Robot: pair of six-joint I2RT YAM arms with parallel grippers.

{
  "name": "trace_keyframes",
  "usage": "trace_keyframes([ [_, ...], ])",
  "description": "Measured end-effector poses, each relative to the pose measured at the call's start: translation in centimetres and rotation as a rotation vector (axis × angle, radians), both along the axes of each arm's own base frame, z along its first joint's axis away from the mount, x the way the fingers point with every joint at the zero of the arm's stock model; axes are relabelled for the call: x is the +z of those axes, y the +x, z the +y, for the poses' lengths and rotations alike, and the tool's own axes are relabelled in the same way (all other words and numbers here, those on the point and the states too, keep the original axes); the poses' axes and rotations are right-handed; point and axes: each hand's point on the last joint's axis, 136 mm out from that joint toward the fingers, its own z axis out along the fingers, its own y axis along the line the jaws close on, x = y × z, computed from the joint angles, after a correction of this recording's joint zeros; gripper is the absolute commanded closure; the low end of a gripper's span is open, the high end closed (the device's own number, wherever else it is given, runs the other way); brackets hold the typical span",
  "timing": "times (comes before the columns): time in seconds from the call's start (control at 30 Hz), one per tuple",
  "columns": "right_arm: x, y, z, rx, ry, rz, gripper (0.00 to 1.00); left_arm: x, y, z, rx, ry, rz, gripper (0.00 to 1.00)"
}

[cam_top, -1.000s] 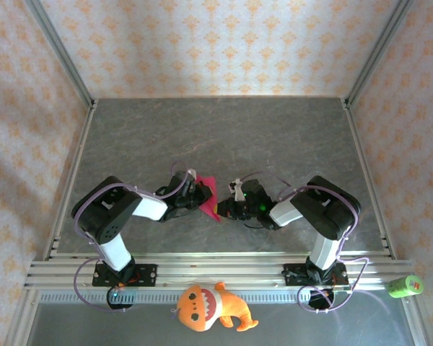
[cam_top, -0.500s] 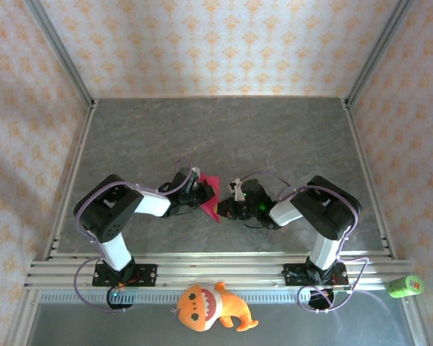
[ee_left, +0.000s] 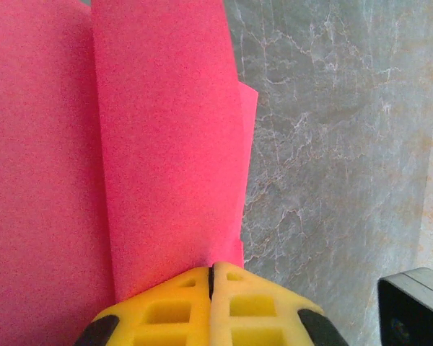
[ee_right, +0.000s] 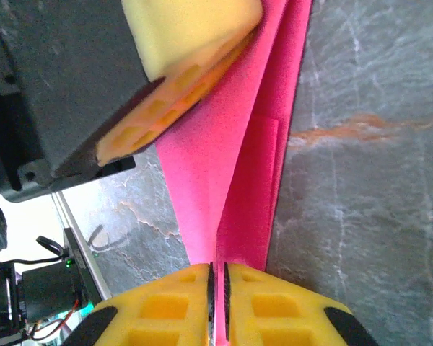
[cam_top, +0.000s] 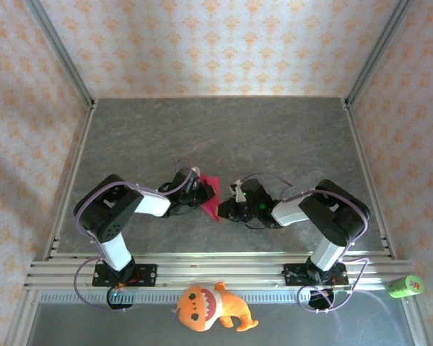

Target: Fold a paper plane with a square sheet of paper (pick it up from the middle)

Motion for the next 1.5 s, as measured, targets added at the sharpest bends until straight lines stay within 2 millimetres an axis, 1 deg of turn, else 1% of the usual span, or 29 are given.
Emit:
trace_keyframes([
  [0.07,-0.2,-0.1,-0.2,-0.002,-0.004,0.007,0.95,0.0,0.0,0.0,0.000,0.000,0.000,1.00],
  [0.13,-0.3,-0.2,-0.3,-0.003,-0.005,0.008,0.96,0.0,0.0,0.0,-0.001,-0.001,0.000,1.00],
  [0.27,-0.3,-0.3,-0.3,-0.002,-0.001,0.006,0.90,0.0,-0.1,-0.1,-0.004,-0.002,-0.001,1.00],
  [0.4,-0.1,-0.8,-0.4,0.007,0.004,0.021,0.89,0.0,-0.2,-0.1,-0.005,-0.006,-0.007,1.00],
  [0.47,-0.2,-1.1,-0.4,0.015,0.000,0.029,0.91,0.0,-0.2,-0.1,-0.003,-0.008,-0.008,1.00],
  [0.53,-0.3,-1.3,-0.4,0.016,-0.009,0.035,0.96,0.0,-0.2,-0.1,0.000,-0.012,-0.009,1.00],
  [0.63,-0.5,-1.4,-0.4,0.022,-0.017,0.033,0.99,0.0,-0.3,-0.1,0.002,-0.017,-0.010,1.00],
  [0.67,-0.5,-1.5,-0.5,0.021,-0.020,0.033,0.97,0.0,-0.3,-0.1,0.002,-0.017,-0.012,1.00],
  [0.73,-0.5,-1.4,-0.5,0.020,-0.023,0.029,0.91,0.1,-0.3,-0.1,0.005,-0.022,-0.014,1.00],
  [0.8,-0.4,-1.5,-0.5,0.018,-0.027,0.024,0.89,0.0,-0.3,-0.1,0.008,-0.025,-0.015,1.00],
  [0.93,-0.4,-1.9,-0.7,0.028,-0.042,0.027,0.99,0.0,-0.4,0.0,0.014,-0.033,-0.013,1.00],
  [1.07,-0.5,-2.0,-0.8,0.034,-0.049,0.029,1.00,0.1,-0.4,-0.1,0.018,-0.034,-0.015,1.00],
  [1.2,-0.6,-2.1,-0.8,0.038,-0.052,0.028,0.94,0.1,-0.4,-0.1,0.020,-0.034,-0.015,1.00],
  [1.23,-0.6,-2.1,-0.8,0.039,-0.053,0.028,0.90,0.1,-0.5,-0.2,0.020,-0.032,-0.017,1.00],
  [1.33,-0.1,-2.2,-1.0,0.038,-0.062,0.022,0.89,0.1,-0.5,-0.3,0.023,-0.030,-0.025,1.00],
  [1.4,0.4,-2.2,-1.3,0.030,-0.071,0.011,0.85,0.1,-0.5,-0.3,0.028,-0.029,-0.026,1.00],
  [1.5,2.0,-1.5,-1.7,-0.001,-0.064,-0.027,0.77,0.1,-0.5,-0.3,0.033,-0.028,-0.030,1.00],
])
